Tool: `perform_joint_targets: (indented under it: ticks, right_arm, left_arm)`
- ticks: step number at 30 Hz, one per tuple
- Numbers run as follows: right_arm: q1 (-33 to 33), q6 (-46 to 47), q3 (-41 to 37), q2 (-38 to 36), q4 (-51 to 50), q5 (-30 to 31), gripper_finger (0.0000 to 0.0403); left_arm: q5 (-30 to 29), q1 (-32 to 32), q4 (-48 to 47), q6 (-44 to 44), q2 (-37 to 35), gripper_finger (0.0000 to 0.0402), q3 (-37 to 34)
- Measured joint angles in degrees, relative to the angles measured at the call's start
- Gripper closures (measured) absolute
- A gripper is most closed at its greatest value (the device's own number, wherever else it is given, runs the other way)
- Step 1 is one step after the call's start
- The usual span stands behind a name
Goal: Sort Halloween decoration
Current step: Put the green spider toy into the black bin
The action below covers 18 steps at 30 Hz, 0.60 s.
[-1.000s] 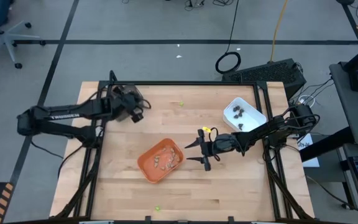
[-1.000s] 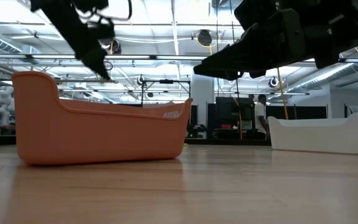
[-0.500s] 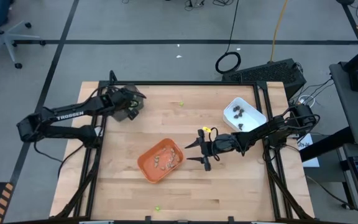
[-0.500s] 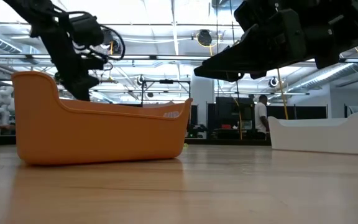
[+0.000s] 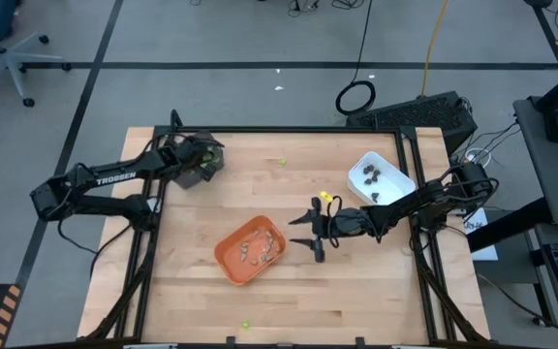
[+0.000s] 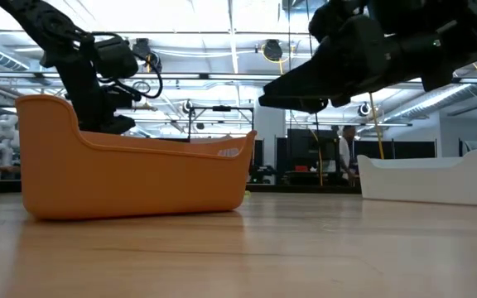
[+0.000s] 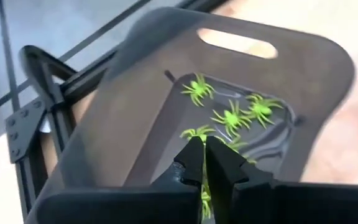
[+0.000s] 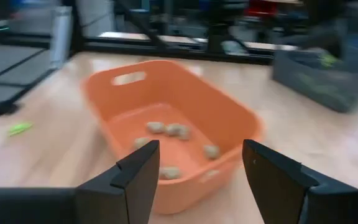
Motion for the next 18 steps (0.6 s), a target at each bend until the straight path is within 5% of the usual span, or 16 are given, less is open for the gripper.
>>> perform_joint_targets:
  ticks: [10,18]
  right_arm:
    - [-4.23,1.58,1.36,0.04,-3.46,1.92,0.0188]
    - [-14.51,-0.63,8.21,-0.39,-22.92,4.61,0.0188]
  left_arm:
    - [-4.51,-0.36,0.09,-3.25,0.0,0.0299,0.04]
    - [-4.63,-8.38,2.62,-6.02,-0.03,0.0288,0.04]
